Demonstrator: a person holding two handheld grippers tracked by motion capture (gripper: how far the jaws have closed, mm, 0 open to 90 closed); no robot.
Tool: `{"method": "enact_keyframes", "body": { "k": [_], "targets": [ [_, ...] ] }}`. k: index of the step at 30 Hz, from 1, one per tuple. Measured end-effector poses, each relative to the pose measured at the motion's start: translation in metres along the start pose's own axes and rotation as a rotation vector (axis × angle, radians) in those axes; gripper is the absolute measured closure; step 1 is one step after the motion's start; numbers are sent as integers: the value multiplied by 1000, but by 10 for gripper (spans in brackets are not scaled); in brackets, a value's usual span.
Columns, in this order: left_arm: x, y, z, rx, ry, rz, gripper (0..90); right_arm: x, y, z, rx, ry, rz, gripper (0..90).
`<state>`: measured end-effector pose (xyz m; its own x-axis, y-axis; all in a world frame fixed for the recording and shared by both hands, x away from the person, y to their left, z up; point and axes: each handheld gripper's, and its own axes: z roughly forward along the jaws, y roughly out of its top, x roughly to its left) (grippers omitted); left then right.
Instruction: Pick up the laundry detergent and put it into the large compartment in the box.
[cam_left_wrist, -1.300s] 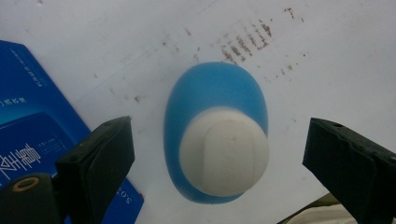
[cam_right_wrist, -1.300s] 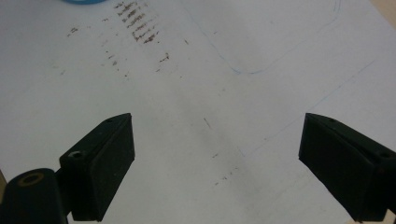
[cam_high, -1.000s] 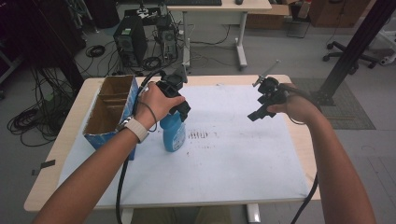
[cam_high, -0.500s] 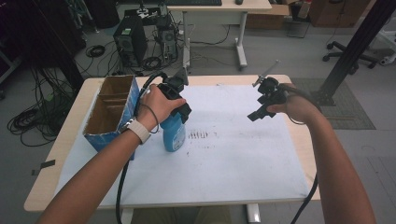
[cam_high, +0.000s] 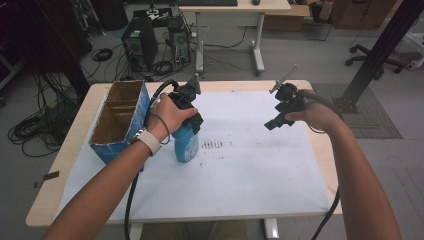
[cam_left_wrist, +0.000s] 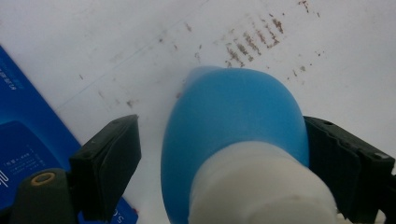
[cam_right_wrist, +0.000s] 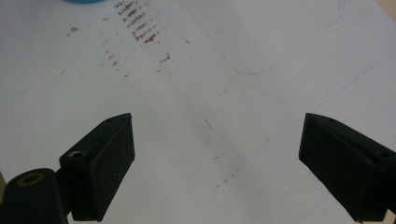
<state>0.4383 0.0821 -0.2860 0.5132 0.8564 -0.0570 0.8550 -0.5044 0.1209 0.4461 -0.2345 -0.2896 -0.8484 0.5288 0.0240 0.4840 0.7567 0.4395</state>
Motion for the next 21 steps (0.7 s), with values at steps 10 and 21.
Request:
{"method": "enact_keyframes", "body": {
  "k": [10, 21],
  "targets": [
    [-1, 1, 2, 0, -1, 2, 209, 0, 0, 1, -2, 2, 1, 108],
    [-1, 1, 3, -10, -1, -2, 324, 0, 0, 0, -2, 1, 1, 108]
  ]
}}
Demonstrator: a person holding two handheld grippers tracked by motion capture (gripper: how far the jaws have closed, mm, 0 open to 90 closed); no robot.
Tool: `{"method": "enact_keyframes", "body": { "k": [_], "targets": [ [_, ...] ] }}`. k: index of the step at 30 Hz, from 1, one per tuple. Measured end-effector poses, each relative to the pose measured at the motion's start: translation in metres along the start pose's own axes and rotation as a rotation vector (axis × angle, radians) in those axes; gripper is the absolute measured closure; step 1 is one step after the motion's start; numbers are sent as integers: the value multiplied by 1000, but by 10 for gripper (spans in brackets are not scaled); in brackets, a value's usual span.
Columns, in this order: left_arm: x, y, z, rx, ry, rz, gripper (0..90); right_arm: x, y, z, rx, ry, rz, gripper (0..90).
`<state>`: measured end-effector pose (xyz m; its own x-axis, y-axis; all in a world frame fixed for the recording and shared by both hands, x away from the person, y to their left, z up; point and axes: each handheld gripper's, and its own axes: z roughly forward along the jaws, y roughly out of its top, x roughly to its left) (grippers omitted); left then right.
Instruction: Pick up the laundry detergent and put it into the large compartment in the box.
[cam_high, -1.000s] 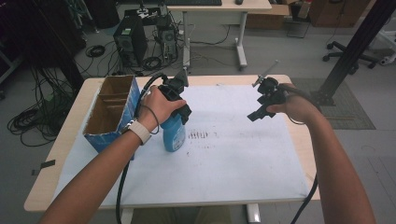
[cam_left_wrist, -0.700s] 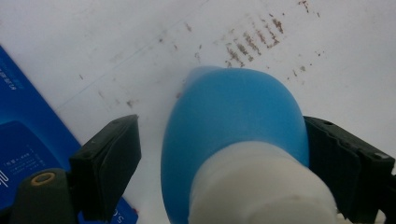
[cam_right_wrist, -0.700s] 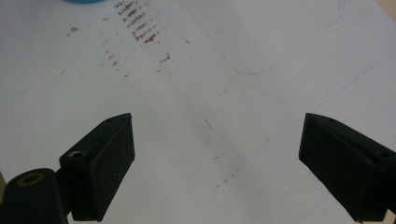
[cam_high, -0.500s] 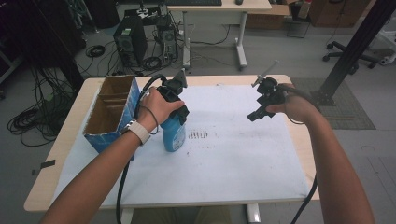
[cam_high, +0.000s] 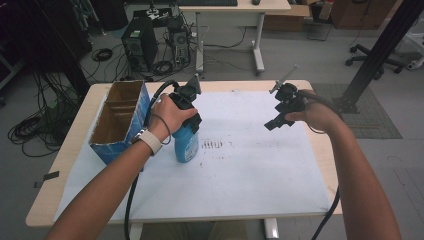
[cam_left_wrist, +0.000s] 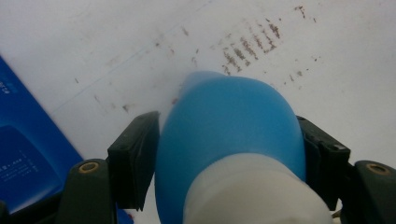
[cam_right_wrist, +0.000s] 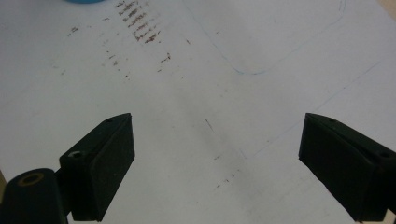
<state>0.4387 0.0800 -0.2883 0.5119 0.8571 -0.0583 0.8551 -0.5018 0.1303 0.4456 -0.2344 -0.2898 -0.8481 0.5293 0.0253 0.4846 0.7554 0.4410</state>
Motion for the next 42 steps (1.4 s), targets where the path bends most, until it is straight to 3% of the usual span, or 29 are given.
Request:
{"method": "enact_keyframes", "body": {
  "k": [6, 25, 42],
  "targets": [
    [-1, 0, -1, -8, -7, 1, 367, 0, 0, 1, 5, 1, 2, 108],
    [-2, -1, -2, -5, 7, 4, 372, 1, 0, 1, 1, 0, -1, 108],
    [1, -5, -20, -12, 3, -7, 372, 2, 1, 1, -3, 1, -4, 108]
  ]
}}
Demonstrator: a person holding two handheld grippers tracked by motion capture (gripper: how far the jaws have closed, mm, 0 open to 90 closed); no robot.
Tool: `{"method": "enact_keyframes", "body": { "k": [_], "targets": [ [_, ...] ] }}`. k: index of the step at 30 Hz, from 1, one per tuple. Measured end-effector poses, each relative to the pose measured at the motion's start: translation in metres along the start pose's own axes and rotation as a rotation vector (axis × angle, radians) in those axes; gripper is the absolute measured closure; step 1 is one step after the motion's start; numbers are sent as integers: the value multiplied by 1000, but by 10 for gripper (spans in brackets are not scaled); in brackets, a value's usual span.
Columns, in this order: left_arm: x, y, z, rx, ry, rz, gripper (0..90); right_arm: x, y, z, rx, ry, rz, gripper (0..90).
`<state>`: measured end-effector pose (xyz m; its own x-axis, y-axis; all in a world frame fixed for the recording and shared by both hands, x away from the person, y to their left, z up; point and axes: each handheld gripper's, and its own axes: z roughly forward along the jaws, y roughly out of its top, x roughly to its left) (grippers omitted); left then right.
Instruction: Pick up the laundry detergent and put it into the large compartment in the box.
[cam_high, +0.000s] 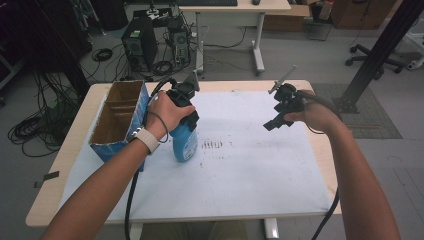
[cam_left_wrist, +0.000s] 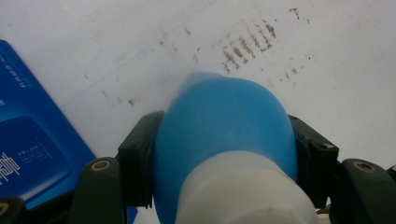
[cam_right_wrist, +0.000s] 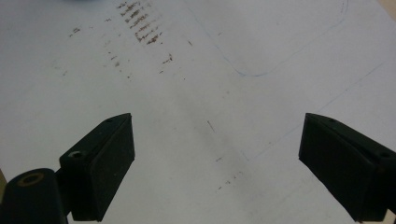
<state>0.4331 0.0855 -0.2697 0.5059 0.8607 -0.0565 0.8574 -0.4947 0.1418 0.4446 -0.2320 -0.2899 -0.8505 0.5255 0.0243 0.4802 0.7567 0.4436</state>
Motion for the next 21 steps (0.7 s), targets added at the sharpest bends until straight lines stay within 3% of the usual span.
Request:
{"method": "enact_keyframes", "body": {
  "k": [13, 21],
  "targets": [
    [-3, -2, -20, -14, 10, 1, 372, 2, 0, -1, -6, 1, -4, 108],
    [-7, -3, -35, -26, -6, 8, 372, 1, 0, -2, -9, 2, -6, 108]
  ]
}}
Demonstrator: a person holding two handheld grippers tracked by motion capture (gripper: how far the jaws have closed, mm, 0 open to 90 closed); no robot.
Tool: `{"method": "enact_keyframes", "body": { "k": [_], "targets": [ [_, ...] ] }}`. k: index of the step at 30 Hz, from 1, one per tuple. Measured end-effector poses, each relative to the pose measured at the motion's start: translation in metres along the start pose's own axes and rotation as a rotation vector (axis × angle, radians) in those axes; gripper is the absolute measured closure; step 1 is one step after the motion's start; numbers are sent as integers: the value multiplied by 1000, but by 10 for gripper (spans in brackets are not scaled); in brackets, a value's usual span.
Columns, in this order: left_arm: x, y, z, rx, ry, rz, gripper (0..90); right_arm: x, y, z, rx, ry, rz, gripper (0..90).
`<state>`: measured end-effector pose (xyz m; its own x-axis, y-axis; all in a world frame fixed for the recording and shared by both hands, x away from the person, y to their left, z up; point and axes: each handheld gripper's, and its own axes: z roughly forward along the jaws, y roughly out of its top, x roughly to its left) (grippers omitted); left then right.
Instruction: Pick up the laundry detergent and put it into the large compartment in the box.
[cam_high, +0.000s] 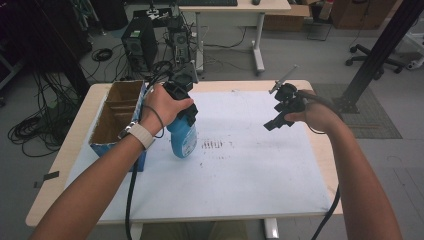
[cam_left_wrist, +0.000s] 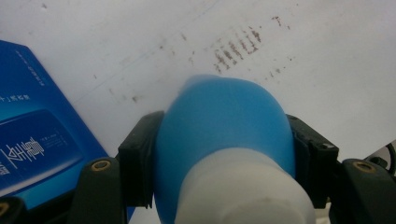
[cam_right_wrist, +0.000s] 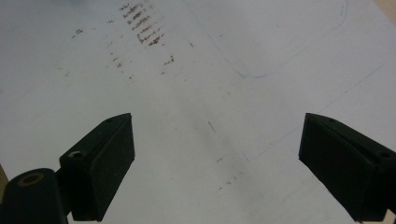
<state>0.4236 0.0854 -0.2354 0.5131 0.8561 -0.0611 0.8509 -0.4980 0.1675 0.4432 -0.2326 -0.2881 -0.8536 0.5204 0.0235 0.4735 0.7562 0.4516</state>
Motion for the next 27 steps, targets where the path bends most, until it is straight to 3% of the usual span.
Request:
{"method": "enact_keyframes", "body": {
  "k": [14, 27],
  "targets": [
    [-2, -4, -26, -13, 27, -4, 373, 2, 3, 2, 1, 3, -9, 108],
    [-5, -4, -44, -24, 23, -13, 373, 2, 3, 1, -3, 3, -11, 108]
  ]
}}
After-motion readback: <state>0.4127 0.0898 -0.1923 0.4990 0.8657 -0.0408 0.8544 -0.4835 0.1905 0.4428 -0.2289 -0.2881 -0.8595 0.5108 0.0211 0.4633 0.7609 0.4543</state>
